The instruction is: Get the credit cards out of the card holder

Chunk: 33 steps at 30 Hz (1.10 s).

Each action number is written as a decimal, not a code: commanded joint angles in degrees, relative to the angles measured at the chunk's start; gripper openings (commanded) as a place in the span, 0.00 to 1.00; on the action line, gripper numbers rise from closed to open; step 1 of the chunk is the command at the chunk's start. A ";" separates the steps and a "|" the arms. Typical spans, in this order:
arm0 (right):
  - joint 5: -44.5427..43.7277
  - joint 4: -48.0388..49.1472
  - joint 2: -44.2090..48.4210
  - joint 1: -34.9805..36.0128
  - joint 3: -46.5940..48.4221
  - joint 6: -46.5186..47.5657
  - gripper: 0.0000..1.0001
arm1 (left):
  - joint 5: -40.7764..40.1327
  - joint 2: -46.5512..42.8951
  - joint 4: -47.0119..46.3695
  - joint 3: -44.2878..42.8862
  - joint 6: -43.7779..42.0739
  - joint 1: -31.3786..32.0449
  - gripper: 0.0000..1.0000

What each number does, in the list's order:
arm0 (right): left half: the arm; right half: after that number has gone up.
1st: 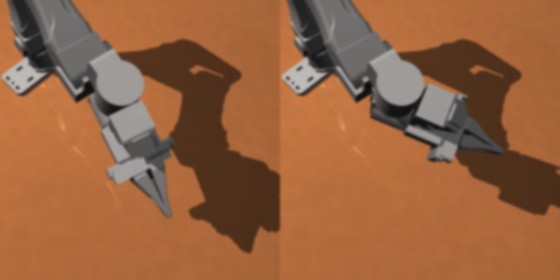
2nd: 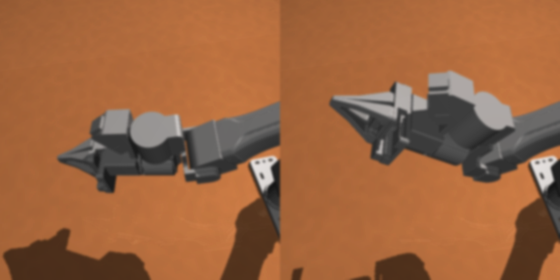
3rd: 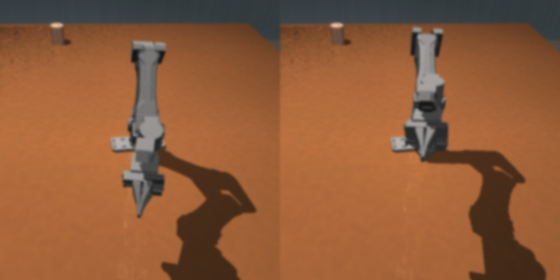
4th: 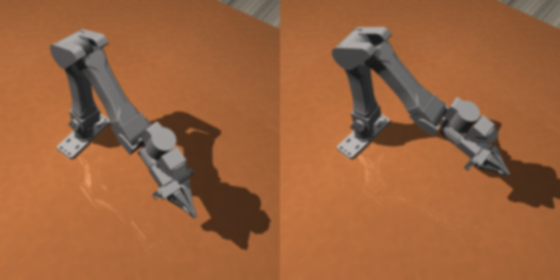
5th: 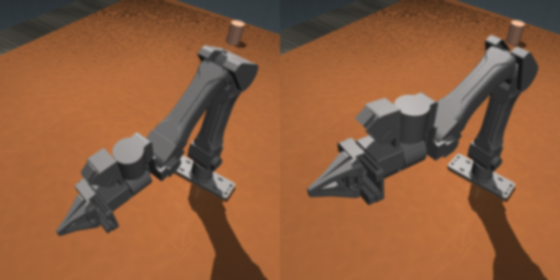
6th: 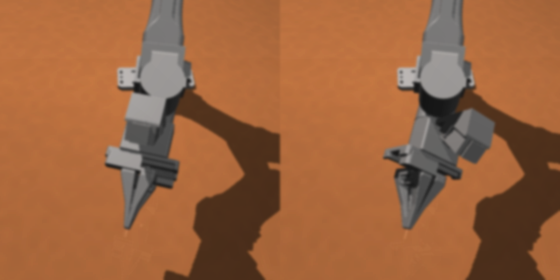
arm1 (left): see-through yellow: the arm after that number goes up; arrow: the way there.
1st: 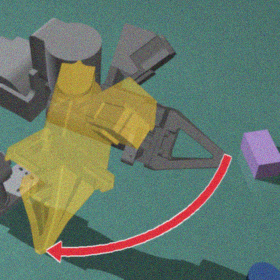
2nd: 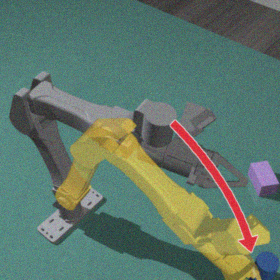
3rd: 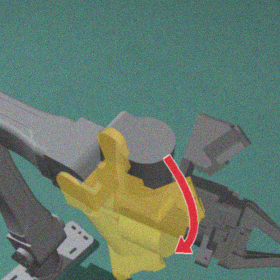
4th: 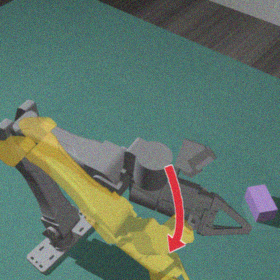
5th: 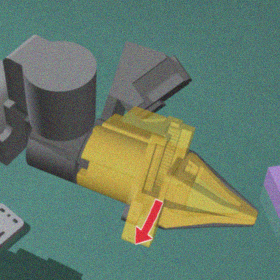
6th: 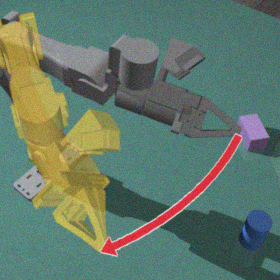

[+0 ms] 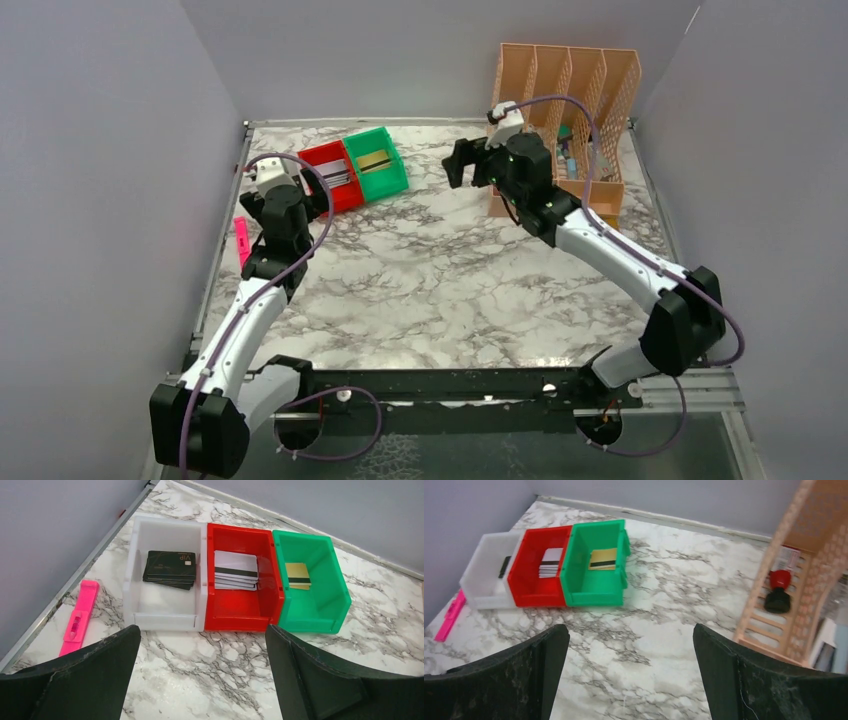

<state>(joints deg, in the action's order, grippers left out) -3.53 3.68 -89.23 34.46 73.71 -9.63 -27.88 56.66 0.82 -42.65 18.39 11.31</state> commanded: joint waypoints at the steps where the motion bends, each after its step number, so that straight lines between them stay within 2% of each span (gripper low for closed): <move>1: -15.78 2.57 6.83 0.26 -10.39 -2.60 0.99 | -2.03 -0.93 0.31 -1.52 1.21 -0.28 0.99; 4: -18.62 -2.78 9.77 0.30 -14.28 -3.11 0.99 | -0.58 -1.22 1.18 -2.40 -0.01 -0.32 0.99; 7: -16.96 -5.49 12.78 0.30 -18.73 -4.91 0.99 | 9.38 -1.85 -2.38 -0.90 -6.09 -0.32 0.99; 9: -12.04 -5.04 14.36 0.29 -21.61 -5.06 0.99 | 8.36 -1.55 -1.98 -0.09 -0.65 -0.32 0.99; 11: -8.13 -4.83 15.25 0.26 -23.79 -5.84 0.99 | 4.69 -0.73 1.98 -0.57 9.19 -0.37 0.99; 12: -6.80 -5.70 15.50 0.26 -24.13 -7.10 0.99 | 6.60 -0.39 2.87 -0.62 9.38 -0.59 0.99; 14: -3.35 -7.47 15.83 0.28 -24.34 -8.36 0.99 | 14.02 0.29 -0.24 0.13 4.08 -0.96 0.99; 16: -1.03 -8.46 16.29 0.30 -24.80 -8.35 0.99 | 13.19 2.53 0.71 -0.93 7.64 -1.26 0.99; 18: -0.55 -9.74 17.20 0.26 -25.22 -8.95 0.99 | 14.99 6.19 2.89 -4.12 7.42 -1.46 0.99; 23: -9.14 -14.25 20.29 0.26 -27.37 -12.41 0.99 | 21.96 15.68 8.74 -11.87 6.59 -1.47 0.99; 26: -24.97 -19.49 22.91 -0.12 -29.02 -16.43 0.99 | 25.43 17.33 8.27 -11.57 7.22 -1.47 0.99; 28: -30.17 -22.60 24.42 -2.61 -29.60 -17.57 0.99 | 27.63 17.51 7.77 -11.20 6.47 -1.51 0.98; 33: -26.98 -24.19 26.14 -15.87 -30.83 -19.06 0.99 | 28.90 16.64 8.44 -11.27 4.16 -1.47 0.98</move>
<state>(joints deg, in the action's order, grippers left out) -25.67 -16.69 -64.53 26.61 43.55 -25.67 -2.90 74.52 8.86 -53.34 24.36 10.13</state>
